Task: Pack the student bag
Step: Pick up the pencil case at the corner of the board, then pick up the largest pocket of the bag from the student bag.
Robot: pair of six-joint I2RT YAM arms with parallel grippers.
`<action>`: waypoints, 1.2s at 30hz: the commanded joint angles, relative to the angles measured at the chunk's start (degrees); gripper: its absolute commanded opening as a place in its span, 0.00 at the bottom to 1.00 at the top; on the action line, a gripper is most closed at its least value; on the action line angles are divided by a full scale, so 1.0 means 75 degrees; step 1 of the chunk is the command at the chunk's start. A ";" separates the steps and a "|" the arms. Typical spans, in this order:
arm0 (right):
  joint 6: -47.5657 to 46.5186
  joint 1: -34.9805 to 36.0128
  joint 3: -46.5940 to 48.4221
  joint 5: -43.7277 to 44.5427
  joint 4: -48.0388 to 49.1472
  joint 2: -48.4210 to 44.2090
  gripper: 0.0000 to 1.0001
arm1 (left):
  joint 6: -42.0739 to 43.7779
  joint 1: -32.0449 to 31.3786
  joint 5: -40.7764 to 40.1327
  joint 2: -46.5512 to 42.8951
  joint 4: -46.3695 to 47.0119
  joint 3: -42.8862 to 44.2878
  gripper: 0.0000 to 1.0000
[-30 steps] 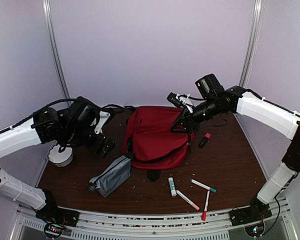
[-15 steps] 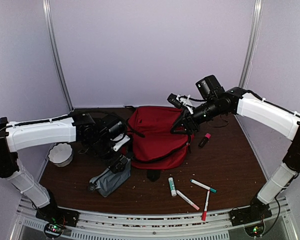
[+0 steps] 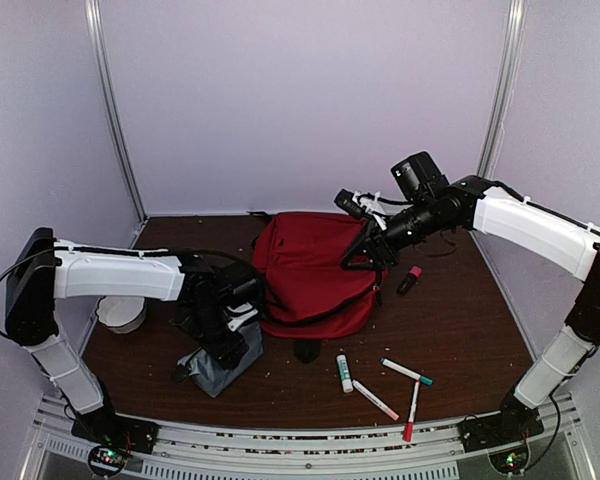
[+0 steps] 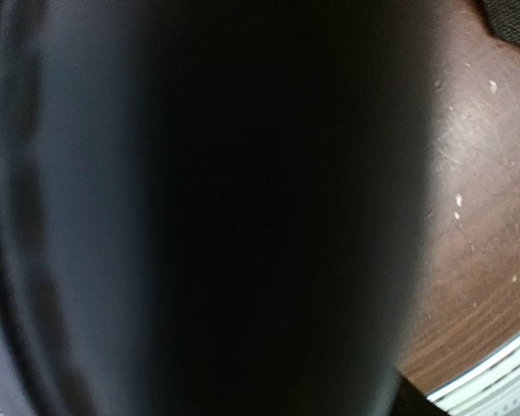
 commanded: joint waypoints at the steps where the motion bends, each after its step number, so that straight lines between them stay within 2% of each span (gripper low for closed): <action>1: -0.0040 -0.0026 -0.0059 -0.0103 0.0085 -0.0051 0.48 | -0.0231 -0.0014 0.0298 0.0306 0.0426 -0.0246 0.63; 5: -0.0076 -0.0026 -0.0091 -0.0075 0.0088 -0.0075 0.47 | -0.0284 -0.0010 0.0349 0.0355 0.0393 -0.0191 0.43; 8: -0.0188 -0.0026 -0.0106 -0.0078 0.0059 -0.0067 0.47 | -0.0286 -0.0010 0.0330 0.0077 0.0234 -0.0019 0.22; 12: -0.1037 -0.0006 0.0054 -0.0051 -0.0506 -0.0058 0.48 | -0.0203 -0.0010 0.0316 -0.0485 -0.0107 0.0284 0.09; 15: -0.2279 0.0095 0.0296 0.0356 -0.1359 0.0010 0.56 | -0.0112 -0.0010 0.0437 -0.0953 -0.0240 0.0443 0.01; 20: -0.3277 0.0887 0.0389 0.1994 -0.1807 -0.0001 0.62 | -0.0159 -0.0010 0.0448 -0.1712 -0.0177 0.0504 0.00; 23: -0.3377 0.1581 0.0417 0.2945 -0.1686 0.0080 0.64 | -0.0352 0.0067 0.0141 -0.2176 -0.0042 0.0392 0.00; 27: -0.2954 0.2476 0.0429 0.5016 -0.0985 0.0480 0.65 | -0.0825 0.0277 0.0211 -0.2812 0.0440 0.0009 0.00; 36: -0.3447 0.3420 0.0580 0.6247 -0.0840 0.1261 0.69 | -0.1649 0.0709 0.0103 -0.4356 0.1613 -0.1186 0.00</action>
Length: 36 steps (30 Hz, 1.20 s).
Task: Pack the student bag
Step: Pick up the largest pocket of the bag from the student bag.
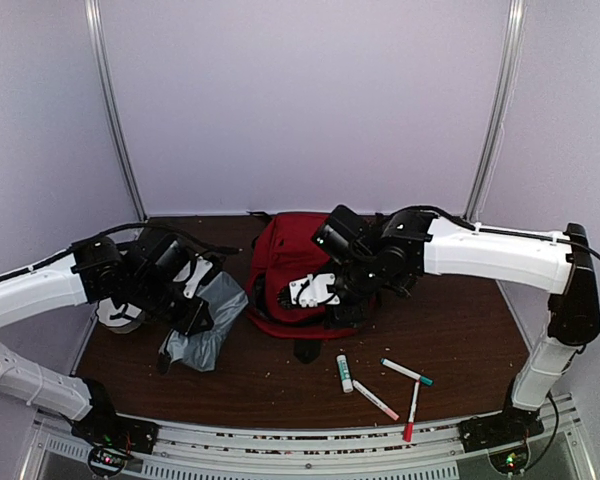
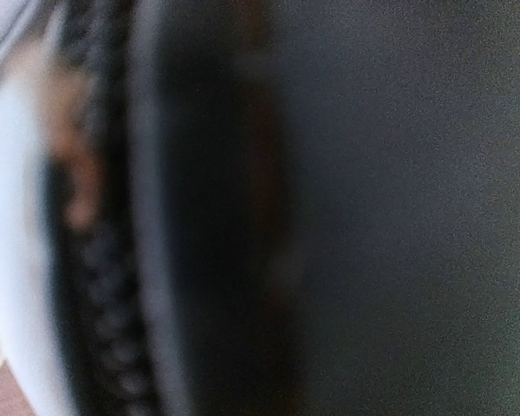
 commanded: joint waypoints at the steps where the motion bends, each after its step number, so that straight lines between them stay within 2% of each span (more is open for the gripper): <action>1: -0.0317 0.0339 0.0185 0.1227 0.0206 0.0318 0.69 | -0.0514 0.0248 -0.0060 -0.0702 0.1122 -0.0425 0.00; 5: -0.0385 0.0592 0.0305 0.1932 0.0418 0.0769 0.67 | -0.0572 0.0372 -0.0071 -0.1022 0.1238 -0.0635 0.00; 10: -0.0403 0.0659 0.0636 0.2375 0.0595 0.1406 0.57 | -0.0616 0.0402 0.0005 -0.1250 0.1362 -0.0796 0.00; 15: -0.0404 0.0647 0.0992 0.3306 0.0929 0.1993 0.37 | -0.0709 0.0438 0.0086 -0.1318 0.1611 -0.0980 0.00; 18: -0.0404 0.0647 0.0956 0.3539 0.1233 0.1897 0.22 | -0.0837 0.0437 0.0138 -0.1335 0.1889 -0.1100 0.00; 21: -0.0380 0.0631 0.0981 0.3555 0.1382 0.1615 0.12 | -0.1014 0.0431 0.0158 -0.1327 0.2233 -0.1206 0.00; 24: -0.0219 0.0474 0.1124 0.3619 0.1564 0.1264 0.00 | -0.1258 0.0432 0.0291 -0.1353 0.2953 -0.1387 0.00; 29: 0.0774 -0.0247 0.1740 0.2960 0.1565 0.0849 0.00 | -0.2146 0.0435 0.0750 -0.1424 0.5303 -0.2138 0.00; 36: 0.1731 -0.0773 0.2757 0.2576 0.1180 0.0943 0.00 | -0.3282 0.0390 0.2047 0.0140 0.8561 -0.2598 0.00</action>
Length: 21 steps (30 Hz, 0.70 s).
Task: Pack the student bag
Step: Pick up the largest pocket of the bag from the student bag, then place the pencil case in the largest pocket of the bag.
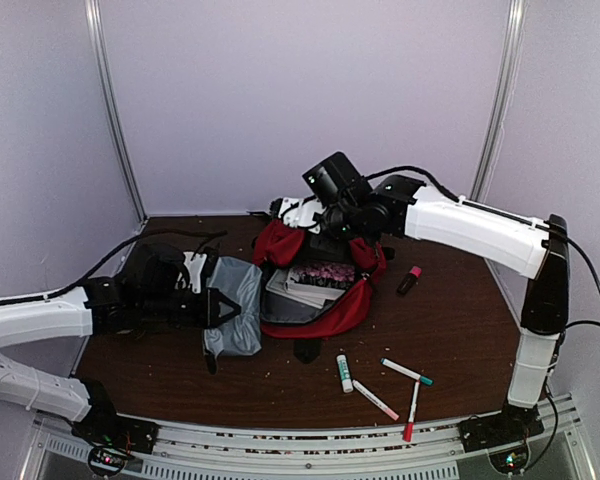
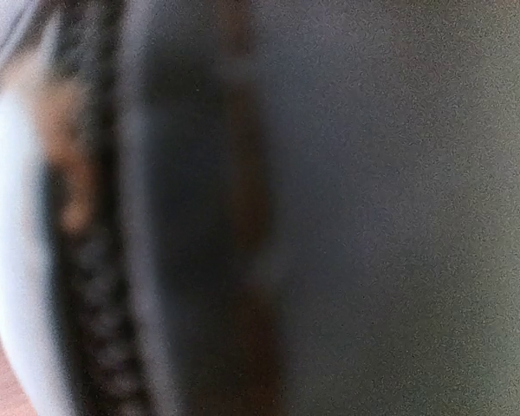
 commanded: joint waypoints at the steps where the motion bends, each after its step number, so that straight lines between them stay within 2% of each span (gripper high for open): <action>1: 0.0890 -0.0053 0.0390 -0.0233 -0.0044 -0.0264 0.00 | -0.1058 -0.0032 0.1145 0.0934 0.3628 -0.0091 0.00; 6: 0.1132 -0.0078 0.0548 -0.0438 -0.0093 -0.0263 0.00 | -0.1600 -0.0253 0.1841 0.2267 0.5043 0.0334 0.00; 11: 0.1368 -0.0126 0.0646 -0.0615 -0.0171 -0.0281 0.00 | -0.2656 -0.0288 0.2484 0.3528 0.6723 0.0674 0.00; 18: 0.1542 -0.0154 0.0732 -0.1108 -0.0324 -0.0425 0.00 | -0.3051 -0.0238 0.2841 0.4605 0.7135 0.1656 0.00; 21: 0.1665 -0.0142 0.0712 -0.1475 -0.0412 -0.0499 0.00 | -0.3258 -0.0075 0.2468 0.4806 0.7186 0.1876 0.00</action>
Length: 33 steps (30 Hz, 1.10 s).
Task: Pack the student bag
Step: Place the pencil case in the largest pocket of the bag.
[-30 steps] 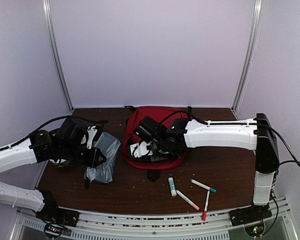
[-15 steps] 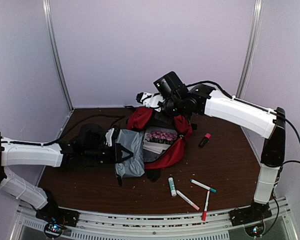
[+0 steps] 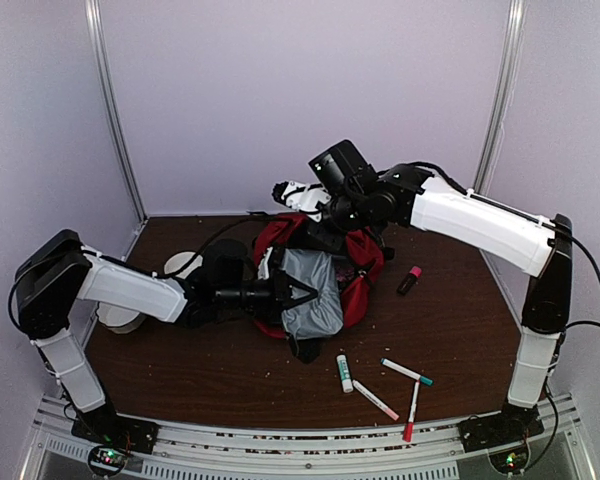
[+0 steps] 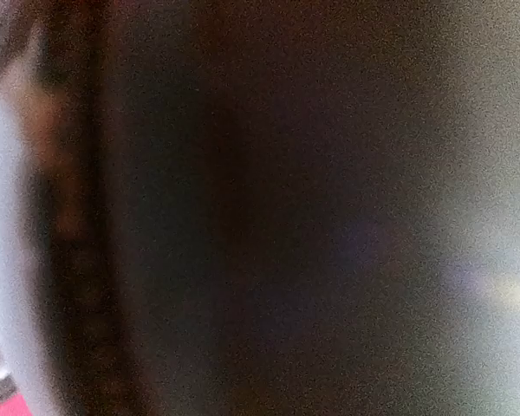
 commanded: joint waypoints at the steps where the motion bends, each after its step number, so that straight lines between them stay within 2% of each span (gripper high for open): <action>1: 0.0313 0.0031 0.0266 -0.0699 -0.0061 -0.0472 0.00 | -0.0542 0.0306 -0.0253 0.0134 0.1483 0.0571 0.00; 7: 0.0310 0.0069 0.0015 -0.1029 -0.0055 -0.0589 0.00 | -0.1428 0.0889 -0.0974 0.0656 0.2024 0.0748 0.00; 11: 0.0253 0.0083 -0.0162 -0.1082 0.0012 -0.0671 0.00 | -0.1273 0.1031 -0.1198 0.0839 0.1230 0.1165 0.00; 15: 0.0177 0.0091 -0.0322 -0.1313 0.0090 -0.0783 0.00 | -0.1397 0.1241 -0.1834 0.0699 0.1058 0.0852 0.00; 20: 0.0046 0.0192 -0.0435 -0.1543 0.0164 -0.0789 0.00 | -0.1744 0.1245 -0.1418 0.1260 0.1967 0.1304 0.00; 28: 0.0182 0.0162 -0.0314 -0.0994 0.0351 -0.0765 0.00 | -0.2588 0.1064 -0.1424 0.2290 0.3568 0.2098 0.00; 32: 0.0039 0.0064 -0.0373 -0.1112 0.0299 -0.0879 0.00 | -0.3388 0.1064 -0.1110 0.3019 0.4360 0.2561 0.00; 33: -0.0014 0.0051 -0.0411 -0.1097 0.0290 -0.0904 0.00 | -0.3644 0.1057 -0.1012 0.3197 0.4437 0.2684 0.03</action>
